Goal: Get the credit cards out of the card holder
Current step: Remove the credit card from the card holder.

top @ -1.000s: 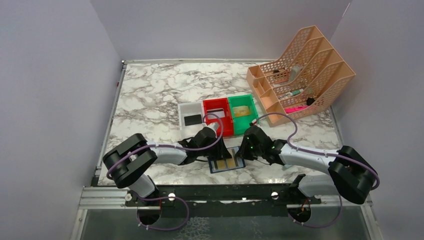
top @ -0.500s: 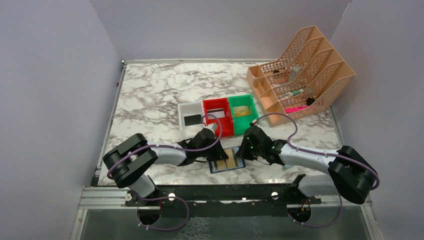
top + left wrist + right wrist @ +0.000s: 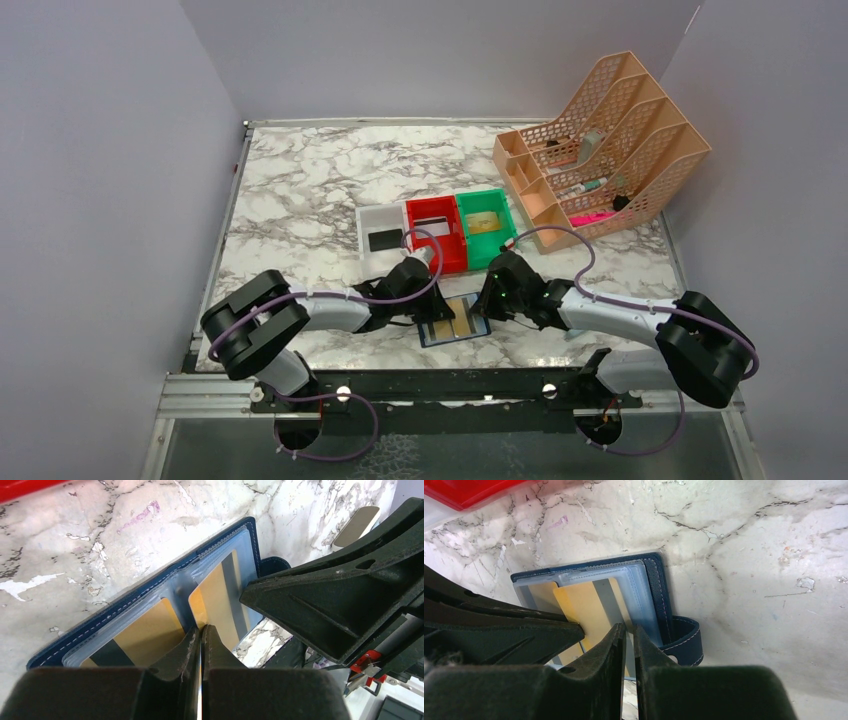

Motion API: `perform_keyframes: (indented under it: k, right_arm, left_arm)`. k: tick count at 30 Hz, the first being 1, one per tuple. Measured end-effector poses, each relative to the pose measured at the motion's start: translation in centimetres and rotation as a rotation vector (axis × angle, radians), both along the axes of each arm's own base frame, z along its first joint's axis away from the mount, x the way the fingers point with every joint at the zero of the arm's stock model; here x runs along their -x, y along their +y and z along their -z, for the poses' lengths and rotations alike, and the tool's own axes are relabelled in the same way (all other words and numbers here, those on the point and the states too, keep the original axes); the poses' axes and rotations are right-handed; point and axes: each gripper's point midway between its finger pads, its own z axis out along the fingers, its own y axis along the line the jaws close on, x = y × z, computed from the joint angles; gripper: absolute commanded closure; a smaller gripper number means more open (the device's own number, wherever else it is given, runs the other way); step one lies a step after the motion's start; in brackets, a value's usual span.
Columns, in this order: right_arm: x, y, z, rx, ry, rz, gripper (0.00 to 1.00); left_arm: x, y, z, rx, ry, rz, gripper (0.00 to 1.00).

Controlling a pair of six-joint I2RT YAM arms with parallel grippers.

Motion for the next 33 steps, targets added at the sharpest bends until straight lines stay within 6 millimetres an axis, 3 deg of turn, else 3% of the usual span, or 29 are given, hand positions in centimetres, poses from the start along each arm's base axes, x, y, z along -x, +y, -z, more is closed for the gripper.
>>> perform_keyframes:
  k: [14, 22, 27, 33]
  right_arm:
    - [-0.2, 0.2, 0.0, -0.006, -0.005, 0.001, 0.83]
    - [-0.2, 0.3, -0.2, -0.017, -0.017, -0.005, 0.75]
    - [0.4, 0.3, -0.8, -0.031, -0.036, -0.058, 0.68]
    - [0.7, 1.0, -2.4, -0.067, -0.081, -0.149, 0.67]
  left_arm:
    - [0.2, 0.7, -0.3, -0.028, -0.004, -0.004, 0.99]
    - [0.4, 1.1, -0.5, -0.045, -0.004, 0.001, 0.99]
    - [0.5, 1.3, -0.4, -0.057, -0.002, 0.004, 0.99]
    - [0.4, 1.2, -0.6, -0.069, -0.004, 0.013, 0.99]
